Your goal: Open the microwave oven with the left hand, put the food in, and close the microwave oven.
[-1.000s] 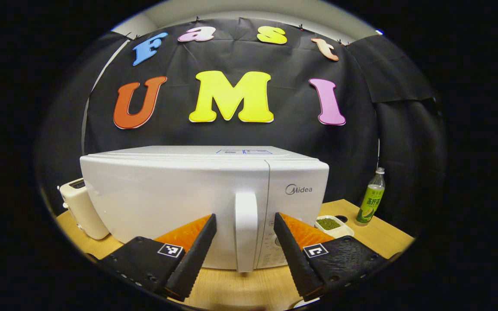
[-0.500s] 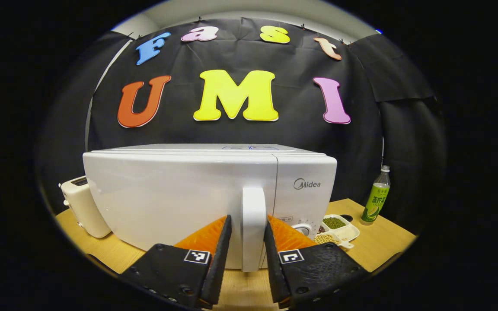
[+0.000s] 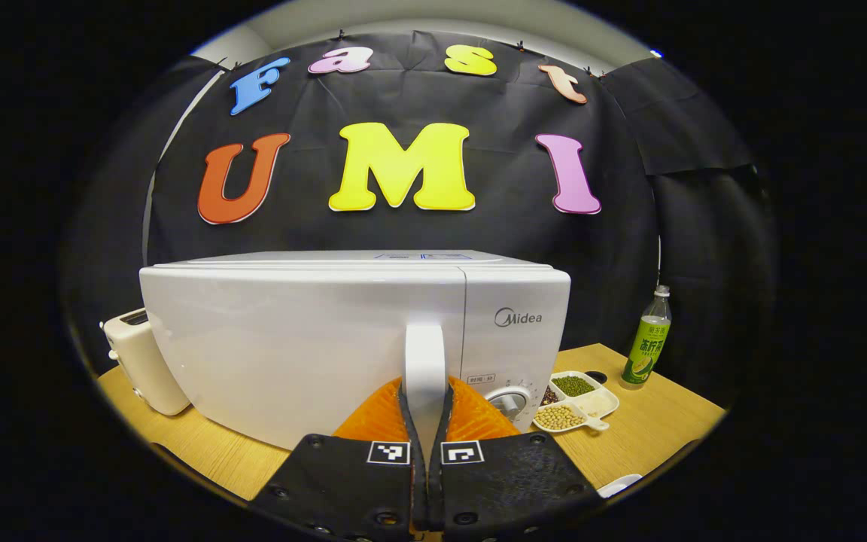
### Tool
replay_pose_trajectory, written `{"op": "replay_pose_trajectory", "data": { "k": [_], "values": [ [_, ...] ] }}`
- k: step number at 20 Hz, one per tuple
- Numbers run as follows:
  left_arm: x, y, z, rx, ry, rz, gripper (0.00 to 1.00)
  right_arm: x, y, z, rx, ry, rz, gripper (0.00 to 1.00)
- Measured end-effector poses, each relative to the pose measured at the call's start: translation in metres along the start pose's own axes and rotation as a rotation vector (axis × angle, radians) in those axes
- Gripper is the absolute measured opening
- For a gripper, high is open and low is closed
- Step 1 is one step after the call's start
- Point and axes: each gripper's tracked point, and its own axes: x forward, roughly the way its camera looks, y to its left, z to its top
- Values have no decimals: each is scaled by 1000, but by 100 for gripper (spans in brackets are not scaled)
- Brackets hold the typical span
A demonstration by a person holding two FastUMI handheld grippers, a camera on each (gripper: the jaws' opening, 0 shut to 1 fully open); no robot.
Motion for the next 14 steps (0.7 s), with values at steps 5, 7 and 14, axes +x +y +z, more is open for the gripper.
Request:
{"op": "replay_pose_trajectory", "data": {
  "k": [5,7,14],
  "values": [
    [-50,3,-5,-10,-38,-83,0,3,-6,-13,4,28,-7,96],
    [-70,7,-6,-13,-44,-131,1,2,-2,-17,11,41,-2,100],
    [-125,32,-14,12,-59,-188,0,-13,11,-22,-18,53,4,96]
  ]
}}
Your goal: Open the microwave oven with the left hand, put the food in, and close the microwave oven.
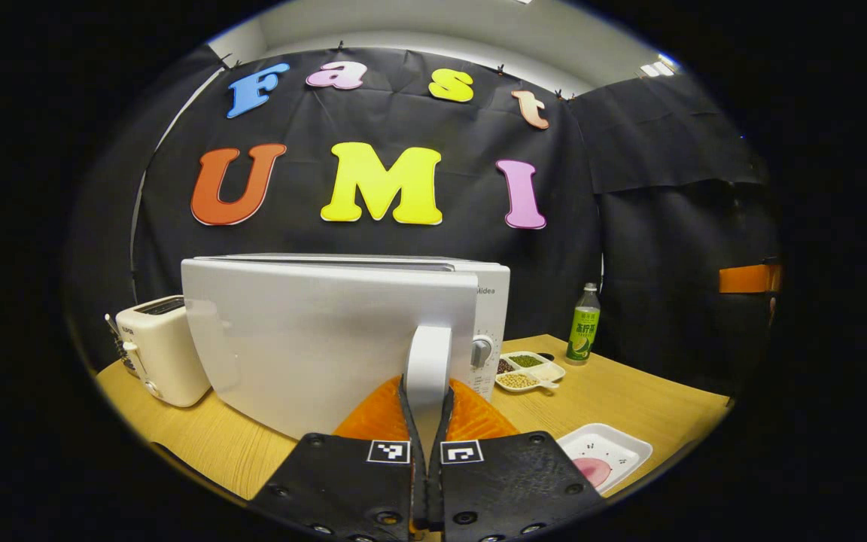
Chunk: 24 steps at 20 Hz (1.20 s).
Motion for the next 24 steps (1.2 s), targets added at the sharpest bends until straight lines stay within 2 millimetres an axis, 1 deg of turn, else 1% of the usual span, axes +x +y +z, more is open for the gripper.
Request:
{"op": "replay_pose_trajectory", "data": {
  "k": [2,4,5,6,7,9,10,11,12,13,14,16,17,18,19,20,22,23,24],
  "values": [
    [-22,9,-1,7,-6,-5,1,-2,3,-3,4,11,-3,96],
    [-44,19,-2,19,-7,-10,1,-4,11,-7,5,26,7,96],
    [-56,25,-3,19,-6,-11,0,-5,15,-9,1,33,12,100],
    [-69,34,-5,16,2,-3,0,-6,20,-12,-4,40,16,96],
    [-85,48,-3,21,-3,34,1,-8,25,-13,-10,41,22,96],
    [-112,66,-4,29,2,70,31,-8,35,-18,-23,50,33,96],
    [-129,80,-2,40,0,115,36,-7,41,-21,-26,58,41,96],
    [-145,99,1,54,-3,174,60,-6,48,-24,-30,68,51,100],
    [-163,116,3,60,-1,226,78,-5,54,-28,-35,79,63,96],
    [-178,126,7,59,3,266,96,-2,59,-30,-43,91,72,96],
    [-192,134,9,57,12,307,95,2,62,-34,-53,105,76,96],
    [-215,147,23,73,7,394,93,11,66,-38,-66,131,87,96],
    [-223,150,29,77,5,421,80,16,67,-40,-70,145,94,96],
    [-227,151,35,77,-2,437,94,23,66,-44,-77,167,96,96],
    [-229,150,43,70,-10,448,94,31,64,-47,-85,191,99,100],
    [-231,148,48,62,-15,457,94,37,63,-51,-93,219,105,96],
    [-229,141,64,55,-41,457,94,53,62,-59,-114,292,136,96],
    [-228,135,72,49,-55,445,94,59,61,-64,-125,337,151,100],
    [-226,129,78,41,-65,437,94,65,60,-70,-135,387,169,96]
  ]
}}
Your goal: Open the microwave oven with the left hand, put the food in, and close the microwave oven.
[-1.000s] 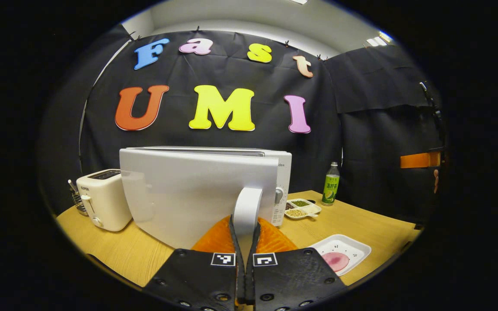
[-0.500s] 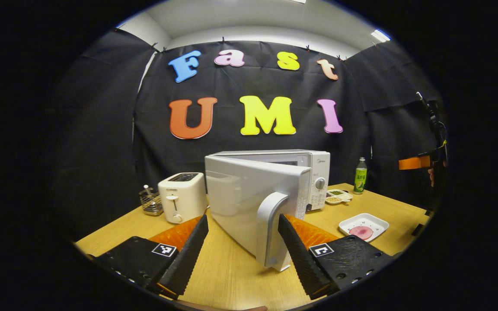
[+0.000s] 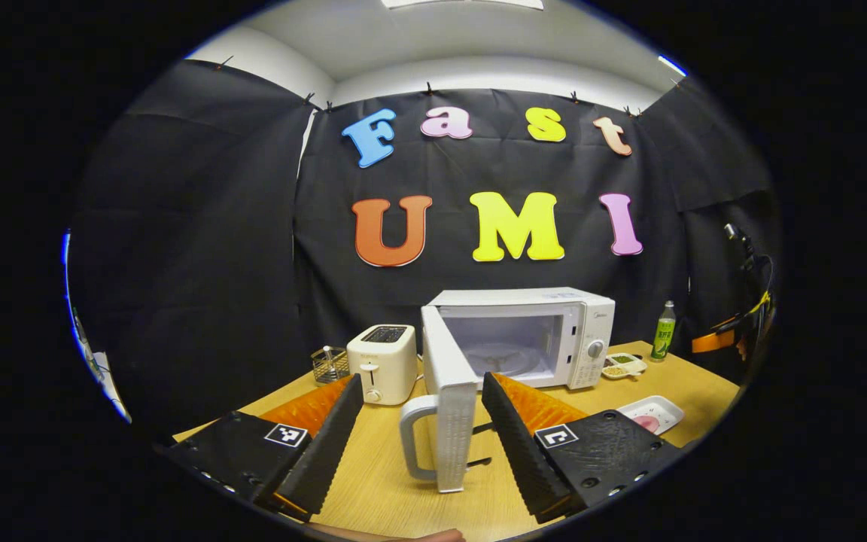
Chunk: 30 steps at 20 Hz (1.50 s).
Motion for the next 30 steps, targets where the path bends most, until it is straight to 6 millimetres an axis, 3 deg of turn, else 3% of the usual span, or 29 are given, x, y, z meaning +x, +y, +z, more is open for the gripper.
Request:
{"op": "replay_pose_trajectory", "data": {
  "k": [3,4,5,9,10,13,14,16,17,18,19,20,21,22,23,24,25,26,27,28,30],
  "values": [
    [2,-13,13,-15,-13,-15,93,20,-1,-5,17,131,60,100],
    [3,-14,14,-11,-14,-12,93,25,-1,-12,27,180,80,95],
    [4,-15,16,-5,-15,-4,93,31,-1,-21,40,238,96,100],
    [0,-30,23,-11,-19,-28,94,52,3,-65,75,496,166,89],
    [-1,-32,26,-12,-27,-30,94,58,8,-78,93,558,190,77],
    [-5,-36,32,-12,-33,-28,93,73,19,-111,160,712,240,68],
    [-5,-38,32,-14,-33,-32,81,76,21,-117,173,741,251,65],
    [-6,-38,35,-8,-34,-29,81,81,26,-126,208,797,285,53],
    [-6,-39,36,-3,-33,-27,81,83,28,-128,230,812,294,58],
    [-7,-39,38,2,-34,-23,81,82,30,-131,248,842,311,41],
    [-7,-40,41,6,-35,-22,81,80,31,-133,251,875,331,37],
    [-7,-43,42,9,-33,-24,81,82,27,-139,259,909,350,19],
    [-8,-44,43,11,-33,-25,81,80,27,-143,272,958,375,25],
    [-8,-45,44,15,-32,-25,81,85,26,-145,284,967,380,10],
    [-8,-46,45,21,-32,-23,81,85,26,-147,297,966,397,7],
    [-9,-47,44,26,-31,-20,81,86,23,-147,301,971,417,11],
    [-10,-49,44,31,-27,-18,94,88,18,-142,325,968,427,5],
    [-10,-47,44,33,-27,-10,94,88,18,-144,328,963,449,9],
    [-11,-46,46,30,-37,4,93,88,17,-144,338,961,463,0],
    [-12,-44,50,24,-44,14,93,88,18,-145,355,959,472,4],
    [-16,-47,48,7,-32,16,93,86,20,-144,398,943,493,0]
  ]
}}
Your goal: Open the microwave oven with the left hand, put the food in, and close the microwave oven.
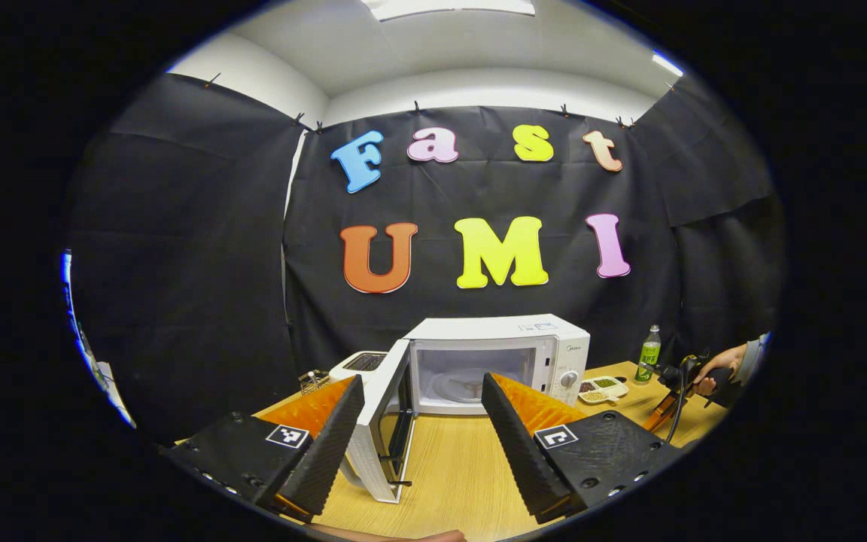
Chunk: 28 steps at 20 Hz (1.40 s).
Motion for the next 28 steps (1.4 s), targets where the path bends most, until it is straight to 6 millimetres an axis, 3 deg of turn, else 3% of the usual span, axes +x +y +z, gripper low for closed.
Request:
{"op": "replay_pose_trajectory", "data": {
  "k": [3,8,9,11,13,14,15,18,22,23,28],
  "values": [
    [-6,1,-3,8,19,-3,93,2,4,-7,56,-34,34,4],
    [-12,5,-8,50,14,0,93,0,13,-9,67,-59,72,0],
    [-14,6,-11,53,10,3,93,-1,15,-9,57,-67,73,4],
    [-14,14,-17,95,14,26,94,-10,27,-10,45,-74,80,4],
    [-15,4,-29,89,40,-8,95,-12,46,-9,36,-79,81,3],
    [-14,3,-31,83,43,-22,87,-9,55,-9,31,-77,82,3],
    [-15,4,-32,80,45,-29,95,-7,66,-7,26,-75,88,0],
    [-16,12,-30,51,33,-42,95,10,104,-6,15,-57,103,4],
    [-19,31,-23,17,15,-36,95,40,154,-2,76,-44,127,0],
    [-19,35,-20,13,11,-41,95,47,165,0,105,-58,128,4],
    [-23,67,-11,16,-15,-5,96,73,210,12,295,-218,133,4]
  ]
}}
